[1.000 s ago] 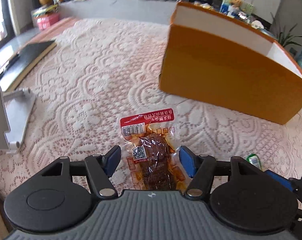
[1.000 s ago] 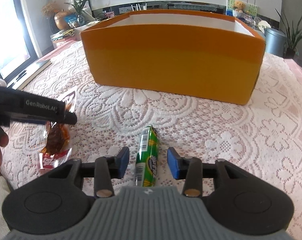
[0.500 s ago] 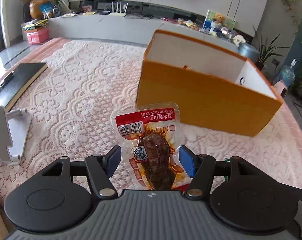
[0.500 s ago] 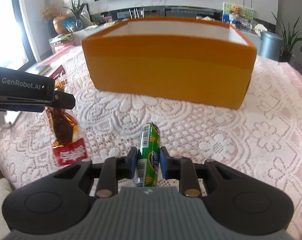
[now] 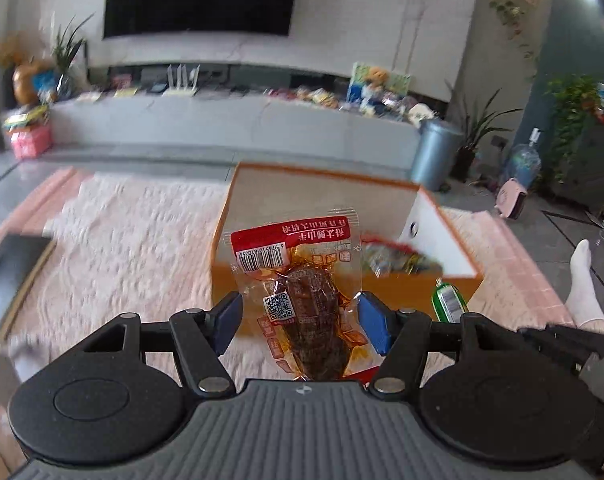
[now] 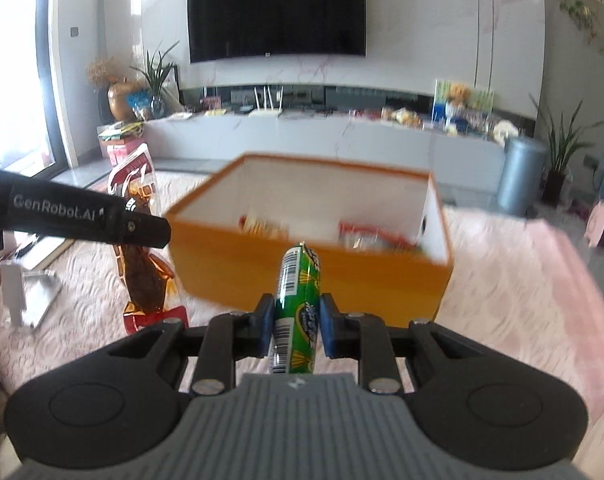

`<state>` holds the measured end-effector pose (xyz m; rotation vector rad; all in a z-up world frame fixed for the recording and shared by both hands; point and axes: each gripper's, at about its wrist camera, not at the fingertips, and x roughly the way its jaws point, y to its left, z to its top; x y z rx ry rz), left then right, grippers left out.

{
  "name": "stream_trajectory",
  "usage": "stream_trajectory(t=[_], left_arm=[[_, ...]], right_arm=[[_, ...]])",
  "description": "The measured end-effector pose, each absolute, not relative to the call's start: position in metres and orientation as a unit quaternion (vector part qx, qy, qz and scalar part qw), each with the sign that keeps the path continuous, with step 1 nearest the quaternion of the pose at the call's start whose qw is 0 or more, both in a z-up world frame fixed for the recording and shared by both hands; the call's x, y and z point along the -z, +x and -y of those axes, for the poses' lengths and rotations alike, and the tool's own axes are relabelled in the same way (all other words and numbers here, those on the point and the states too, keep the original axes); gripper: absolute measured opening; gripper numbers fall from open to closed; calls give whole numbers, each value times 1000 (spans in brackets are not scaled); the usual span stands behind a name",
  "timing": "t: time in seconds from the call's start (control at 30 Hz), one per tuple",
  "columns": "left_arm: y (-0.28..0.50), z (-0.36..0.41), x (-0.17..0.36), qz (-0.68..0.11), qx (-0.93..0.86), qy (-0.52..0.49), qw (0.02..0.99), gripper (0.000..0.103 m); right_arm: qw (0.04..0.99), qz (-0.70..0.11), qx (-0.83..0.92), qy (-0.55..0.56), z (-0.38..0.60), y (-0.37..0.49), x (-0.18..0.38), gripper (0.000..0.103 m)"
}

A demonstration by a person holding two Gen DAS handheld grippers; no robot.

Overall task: Organize snacks
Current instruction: 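Carry meat snack with left gripper while right gripper carries green tube over box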

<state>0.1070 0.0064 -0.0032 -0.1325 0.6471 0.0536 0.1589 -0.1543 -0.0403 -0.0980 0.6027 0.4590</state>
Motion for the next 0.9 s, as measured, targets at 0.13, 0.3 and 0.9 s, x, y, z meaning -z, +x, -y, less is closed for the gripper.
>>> stream_trajectory(t=[0.13, 0.3, 0.9], left_arm=[[126, -3, -13, -305, -13, -45, 951, 72], [157, -5, -26, -293, -3, -30, 956, 73], [269, -14, 17, -349, -4, 6, 937, 72]], right_arm=[[931, -278, -229, -61, 151, 178, 16, 21], [932, -267, -235, -72, 142, 210, -6, 21], [912, -314, -219, -147, 82, 344, 34, 21]])
